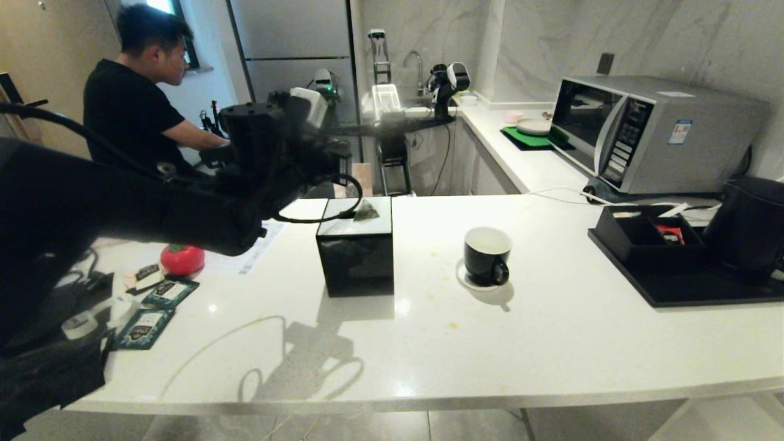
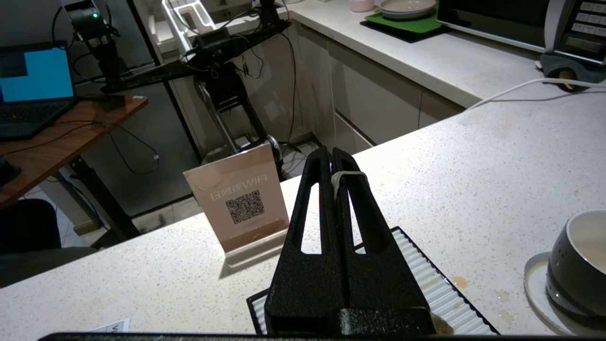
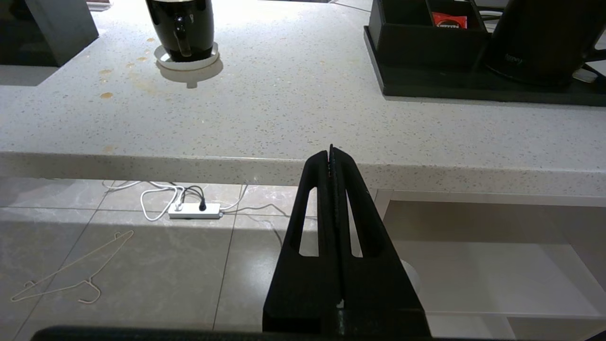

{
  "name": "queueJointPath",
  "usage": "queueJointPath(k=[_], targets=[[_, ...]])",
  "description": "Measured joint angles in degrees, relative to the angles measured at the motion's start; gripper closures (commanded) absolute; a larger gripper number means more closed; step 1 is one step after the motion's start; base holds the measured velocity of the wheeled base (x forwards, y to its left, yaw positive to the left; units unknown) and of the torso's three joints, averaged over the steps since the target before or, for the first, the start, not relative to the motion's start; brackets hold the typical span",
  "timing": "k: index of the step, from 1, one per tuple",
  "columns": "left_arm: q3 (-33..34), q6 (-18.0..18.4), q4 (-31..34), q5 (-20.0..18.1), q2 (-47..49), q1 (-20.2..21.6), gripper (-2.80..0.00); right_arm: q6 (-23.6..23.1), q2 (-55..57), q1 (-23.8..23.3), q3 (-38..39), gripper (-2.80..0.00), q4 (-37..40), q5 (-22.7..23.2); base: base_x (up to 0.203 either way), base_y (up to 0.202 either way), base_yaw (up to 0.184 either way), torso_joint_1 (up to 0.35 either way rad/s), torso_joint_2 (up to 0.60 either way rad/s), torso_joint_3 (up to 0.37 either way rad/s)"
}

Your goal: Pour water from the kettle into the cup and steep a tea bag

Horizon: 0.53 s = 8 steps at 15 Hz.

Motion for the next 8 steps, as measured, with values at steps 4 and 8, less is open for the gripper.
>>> queueJointPath(k=[4, 8], targets=[[-0.1, 0.1, -0.3, -0.1, 0.0, 0.3, 0.0, 0.0, 0.0, 0.0, 0.0, 0.0, 0.0, 0.0, 0.0, 0.0, 0.0, 0.0, 0.0, 0.0], [0.0, 0.1, -0.4, -0.1, 0.2, 0.3, 0.0, 0.0, 0.0, 0.0, 0.0, 0.0, 0.0, 0.0, 0.0, 0.0, 0.0, 0.0, 0.0, 0.0]])
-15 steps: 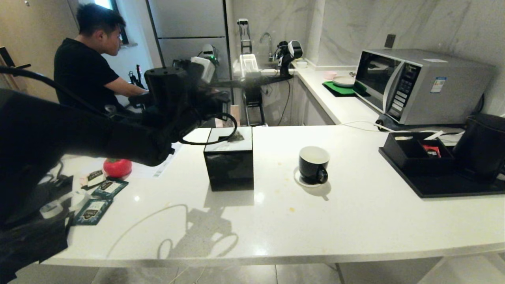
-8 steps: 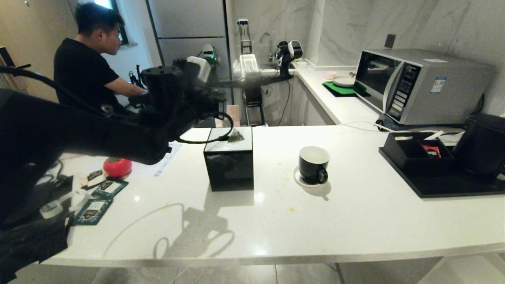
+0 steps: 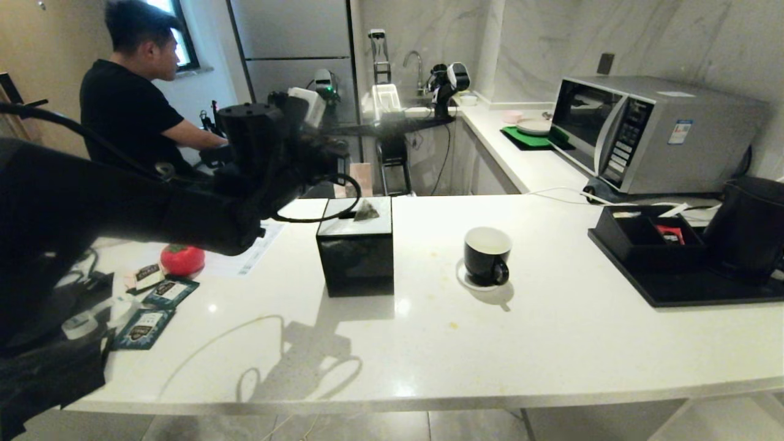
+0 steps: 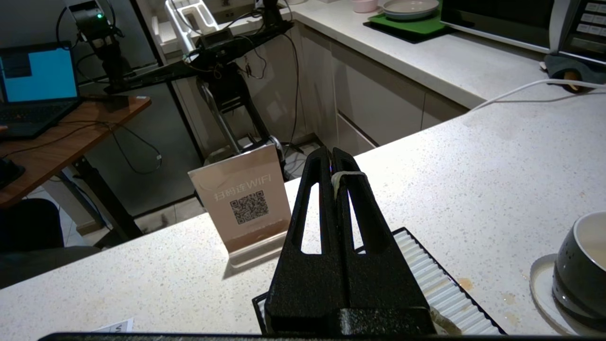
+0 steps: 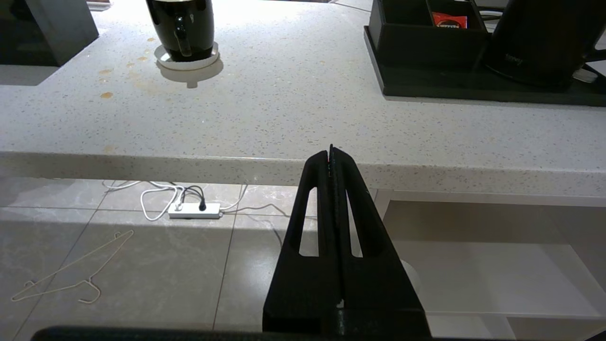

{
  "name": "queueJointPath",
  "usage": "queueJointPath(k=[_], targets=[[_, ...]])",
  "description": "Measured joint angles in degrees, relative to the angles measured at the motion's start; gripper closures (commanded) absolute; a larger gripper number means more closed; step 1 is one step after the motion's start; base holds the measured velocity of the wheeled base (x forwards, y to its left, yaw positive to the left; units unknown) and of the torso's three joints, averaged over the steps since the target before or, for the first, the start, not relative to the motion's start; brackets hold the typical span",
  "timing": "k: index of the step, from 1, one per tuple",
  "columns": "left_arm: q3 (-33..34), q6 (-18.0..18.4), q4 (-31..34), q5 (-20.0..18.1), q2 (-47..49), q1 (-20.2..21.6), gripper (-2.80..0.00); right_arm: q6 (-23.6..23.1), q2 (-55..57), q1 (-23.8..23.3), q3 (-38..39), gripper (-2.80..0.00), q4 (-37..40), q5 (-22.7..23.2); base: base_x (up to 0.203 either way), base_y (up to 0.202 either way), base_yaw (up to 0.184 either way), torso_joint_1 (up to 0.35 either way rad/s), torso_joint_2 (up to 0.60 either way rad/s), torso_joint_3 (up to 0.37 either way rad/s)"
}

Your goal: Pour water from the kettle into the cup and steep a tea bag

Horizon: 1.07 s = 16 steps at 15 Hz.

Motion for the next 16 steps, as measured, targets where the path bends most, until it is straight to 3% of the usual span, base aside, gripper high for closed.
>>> queueJointPath(k=[16], targets=[[-0.3, 0.1, -0.1, -1.1, 0.1, 1.5, 0.0, 0.0, 0.0, 0.0, 0.0, 0.0, 0.0, 0.0, 0.0, 0.0, 0.0, 0.0, 0.0, 0.0]])
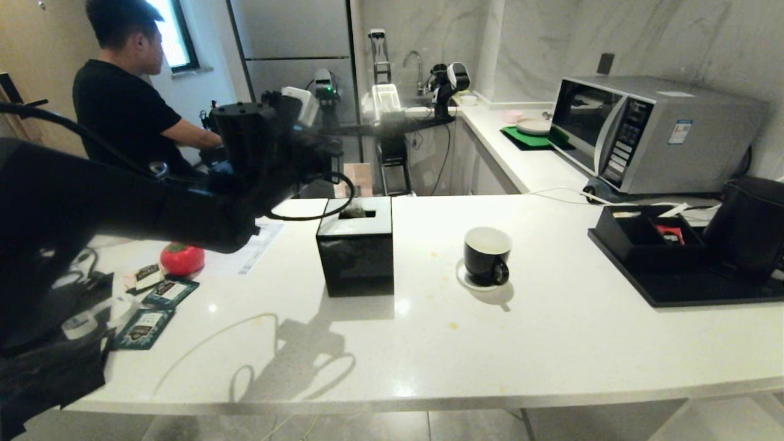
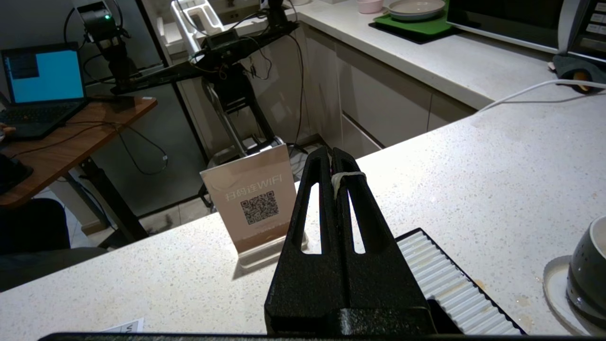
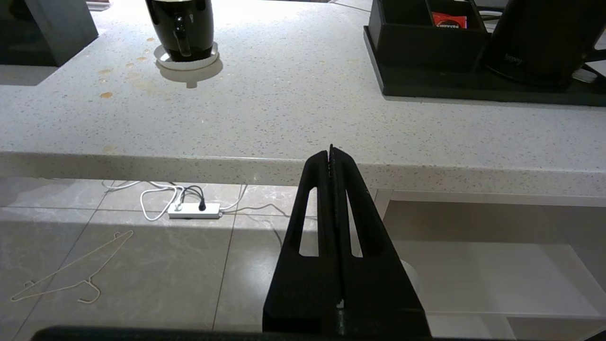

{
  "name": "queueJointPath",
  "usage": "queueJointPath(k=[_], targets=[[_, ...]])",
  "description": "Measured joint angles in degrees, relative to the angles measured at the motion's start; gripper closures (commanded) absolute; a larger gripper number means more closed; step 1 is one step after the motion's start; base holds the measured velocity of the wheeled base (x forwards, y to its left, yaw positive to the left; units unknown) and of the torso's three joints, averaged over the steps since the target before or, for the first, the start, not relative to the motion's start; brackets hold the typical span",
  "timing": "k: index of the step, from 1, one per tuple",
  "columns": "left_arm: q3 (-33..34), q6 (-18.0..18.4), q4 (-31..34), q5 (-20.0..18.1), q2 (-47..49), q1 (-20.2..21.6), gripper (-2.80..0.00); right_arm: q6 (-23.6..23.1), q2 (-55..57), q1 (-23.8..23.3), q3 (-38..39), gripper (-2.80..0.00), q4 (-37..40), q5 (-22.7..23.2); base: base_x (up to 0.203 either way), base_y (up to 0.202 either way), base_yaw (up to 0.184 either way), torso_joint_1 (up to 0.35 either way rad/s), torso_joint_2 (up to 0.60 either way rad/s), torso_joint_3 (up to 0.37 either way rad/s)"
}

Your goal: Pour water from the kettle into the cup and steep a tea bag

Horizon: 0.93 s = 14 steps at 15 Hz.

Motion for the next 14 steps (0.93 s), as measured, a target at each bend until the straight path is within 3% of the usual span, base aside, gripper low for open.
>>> queueJointPath(k=[14], targets=[[0.6, 0.0, -3.6, -0.6, 2.6, -0.2, 0.0, 0.0, 0.0, 0.0, 0.0, 0.0, 0.0, 0.0, 0.0, 0.0, 0.0, 0.0, 0.0, 0.0]])
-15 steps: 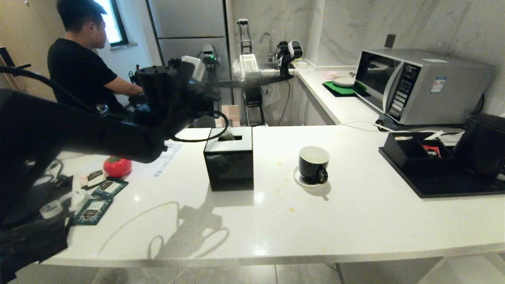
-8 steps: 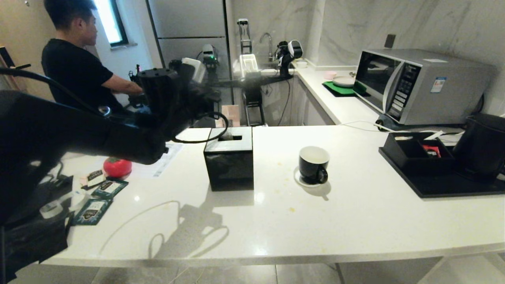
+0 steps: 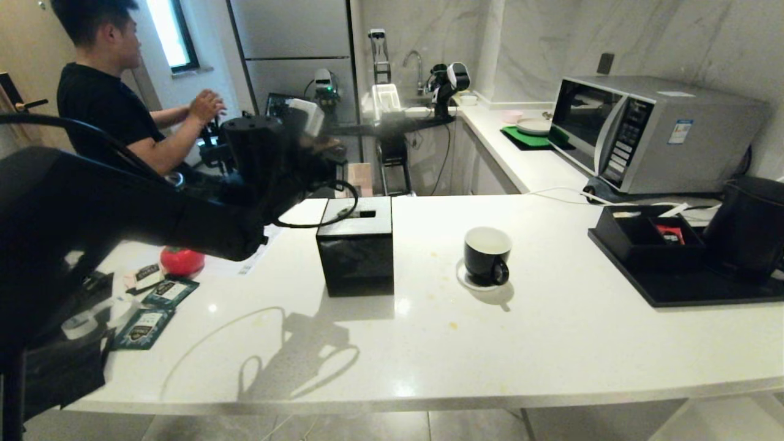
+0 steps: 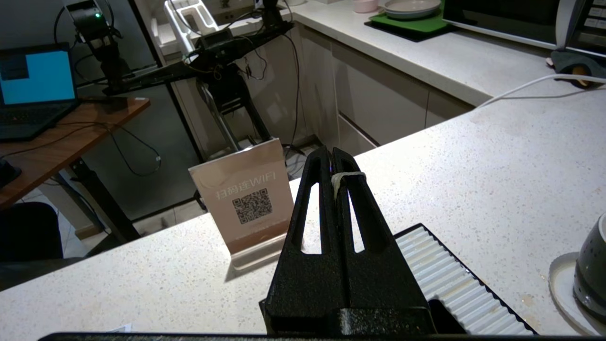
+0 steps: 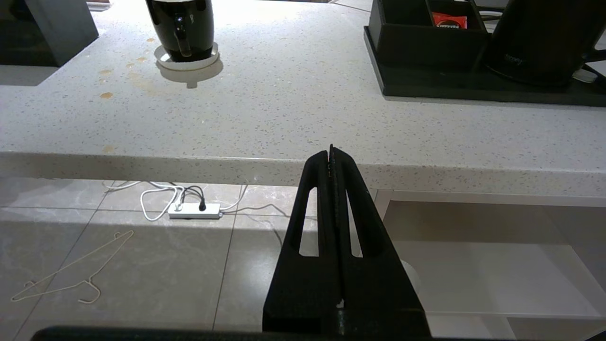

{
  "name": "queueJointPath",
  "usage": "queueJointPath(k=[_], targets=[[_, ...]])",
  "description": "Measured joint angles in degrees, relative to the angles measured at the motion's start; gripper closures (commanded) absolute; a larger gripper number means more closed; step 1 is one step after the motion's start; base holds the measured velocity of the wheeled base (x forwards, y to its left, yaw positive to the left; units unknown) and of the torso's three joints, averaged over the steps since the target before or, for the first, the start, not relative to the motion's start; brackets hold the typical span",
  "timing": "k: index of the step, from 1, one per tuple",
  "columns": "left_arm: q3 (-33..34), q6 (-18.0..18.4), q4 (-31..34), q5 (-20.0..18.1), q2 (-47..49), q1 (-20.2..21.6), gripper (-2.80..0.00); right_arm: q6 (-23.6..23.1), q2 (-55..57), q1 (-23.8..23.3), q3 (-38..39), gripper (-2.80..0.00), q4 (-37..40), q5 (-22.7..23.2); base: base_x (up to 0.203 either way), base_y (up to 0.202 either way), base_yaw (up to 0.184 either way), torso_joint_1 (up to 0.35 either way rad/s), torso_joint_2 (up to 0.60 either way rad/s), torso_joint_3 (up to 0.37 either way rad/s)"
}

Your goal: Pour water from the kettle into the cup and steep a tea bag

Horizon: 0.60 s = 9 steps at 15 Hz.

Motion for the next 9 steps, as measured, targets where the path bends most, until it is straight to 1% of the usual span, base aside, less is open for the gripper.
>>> queueJointPath(k=[5, 9], targets=[[0.1, 0.0, 0.0, 0.0, 0.7, -0.3, 0.0, 0.0, 0.0, 0.0, 0.0, 0.0, 0.0, 0.0, 0.0, 0.0, 0.0, 0.0, 0.0, 0.0], [3.2, 0.0, -1.5, 0.0, 0.8, -0.6, 0.0, 0.0, 0.0, 0.0, 0.0, 0.0, 0.1, 0.0, 0.0, 0.0, 0.0, 0.0, 0.0, 0.0]])
